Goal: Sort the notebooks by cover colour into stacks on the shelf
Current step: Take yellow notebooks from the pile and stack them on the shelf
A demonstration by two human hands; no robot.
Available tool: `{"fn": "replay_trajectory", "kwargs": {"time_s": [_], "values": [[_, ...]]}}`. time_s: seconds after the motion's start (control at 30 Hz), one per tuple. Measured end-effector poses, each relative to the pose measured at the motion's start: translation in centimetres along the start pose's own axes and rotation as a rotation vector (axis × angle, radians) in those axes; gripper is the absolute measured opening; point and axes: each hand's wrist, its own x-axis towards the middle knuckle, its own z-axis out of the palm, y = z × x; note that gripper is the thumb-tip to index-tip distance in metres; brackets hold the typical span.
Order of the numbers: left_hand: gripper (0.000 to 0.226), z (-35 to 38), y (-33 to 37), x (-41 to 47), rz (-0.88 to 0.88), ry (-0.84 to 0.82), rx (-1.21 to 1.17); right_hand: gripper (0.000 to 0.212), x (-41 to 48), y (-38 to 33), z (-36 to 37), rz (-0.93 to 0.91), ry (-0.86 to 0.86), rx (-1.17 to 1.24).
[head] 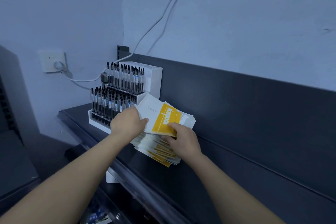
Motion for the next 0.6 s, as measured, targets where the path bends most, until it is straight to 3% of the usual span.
{"fn": "replay_trajectory", "kwargs": {"time_s": [0.07, 0.27, 0.5, 0.6], "values": [[0.048, -0.1, -0.1, -0.1, -0.027, -0.033, -0.058, 0.033, -0.1, -0.2, 0.2, 0.048, 0.092, 0.023], [0.043, -0.5, -0.1, -0.4, -0.086, -0.088, -0.261, 0.069, -0.1, -0.9, 0.6, 0.255, 0.225, 0.125], [0.034, -0.9, 0.0, -1.4, -0.065, -0.145, -0.392, 0.046, -2.0, -2.0, -0.4, 0.254, 0.087, 0.640], [0.029, -0.7, 0.3, -2.5, -0.052, -0.151, -0.455, 0.034, -3.5, -2.9, -1.2, 0.269, 0.102, 0.813]]}}
